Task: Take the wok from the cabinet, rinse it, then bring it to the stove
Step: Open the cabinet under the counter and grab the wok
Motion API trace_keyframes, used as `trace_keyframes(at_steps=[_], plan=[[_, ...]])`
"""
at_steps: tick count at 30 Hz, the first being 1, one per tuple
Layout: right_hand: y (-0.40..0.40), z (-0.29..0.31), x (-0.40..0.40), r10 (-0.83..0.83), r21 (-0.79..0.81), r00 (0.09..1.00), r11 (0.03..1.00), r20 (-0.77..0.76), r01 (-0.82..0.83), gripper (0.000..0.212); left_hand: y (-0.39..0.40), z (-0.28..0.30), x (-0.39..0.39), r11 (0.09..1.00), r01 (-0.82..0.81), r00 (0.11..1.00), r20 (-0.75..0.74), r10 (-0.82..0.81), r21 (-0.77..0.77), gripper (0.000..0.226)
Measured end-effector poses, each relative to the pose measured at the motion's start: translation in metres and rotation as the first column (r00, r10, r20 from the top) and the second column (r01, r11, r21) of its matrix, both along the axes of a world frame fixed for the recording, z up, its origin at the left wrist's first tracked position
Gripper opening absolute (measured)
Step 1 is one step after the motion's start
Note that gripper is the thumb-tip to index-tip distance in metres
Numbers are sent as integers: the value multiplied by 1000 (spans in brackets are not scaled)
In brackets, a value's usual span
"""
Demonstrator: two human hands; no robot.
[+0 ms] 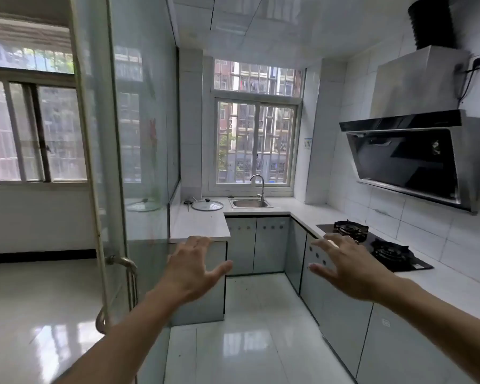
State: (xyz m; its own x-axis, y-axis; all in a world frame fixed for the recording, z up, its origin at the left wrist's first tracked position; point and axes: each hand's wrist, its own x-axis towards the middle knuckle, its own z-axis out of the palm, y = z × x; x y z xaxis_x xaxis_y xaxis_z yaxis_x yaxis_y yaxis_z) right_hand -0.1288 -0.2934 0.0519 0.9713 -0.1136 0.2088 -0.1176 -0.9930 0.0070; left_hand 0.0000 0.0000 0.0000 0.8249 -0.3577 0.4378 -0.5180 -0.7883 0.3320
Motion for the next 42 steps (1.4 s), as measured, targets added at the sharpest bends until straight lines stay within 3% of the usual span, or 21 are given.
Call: trace_keyframes(at_steps=[4,8,14,18,25,27,31,38,42], plan=[[10,-8,-2,-16,-29,1000,999,-19,15,67,-7,-23,8,998,8,999,48,-11,58,82],[11,-12,-4,-11,-19,1000,1000,-29,10,67,-20,-45,14,997,51,999,-5,-51,63,79],[-24,-24,12,-30,18,1000,999,-8,31,93,-44,-44,37,993,61,998,-29,-59,97,81],[-65,-39,42,-26,64,1000,998,16,25,84,-74,-30,57,985,56,998,-28,-52,165,81],[-164,-37,119,13,116,992,993,123,-28,86,-140,-2,128,974,-13,999,32,6,225,92],[-190,-38,138,7,139,992,990,128,-25,73,-166,0,148,977,-17,999,30,11,211,88],[-231,-46,171,14,137,995,990,103,-28,66,-218,-11,177,979,24,1000,-6,-24,202,82],[-280,-55,236,-23,183,998,983,55,12,77,-279,-36,255,980,69,996,-61,-59,186,82],[-301,-61,284,-39,142,998,989,55,31,64,-308,-45,316,984,99,993,-75,-89,151,78]])
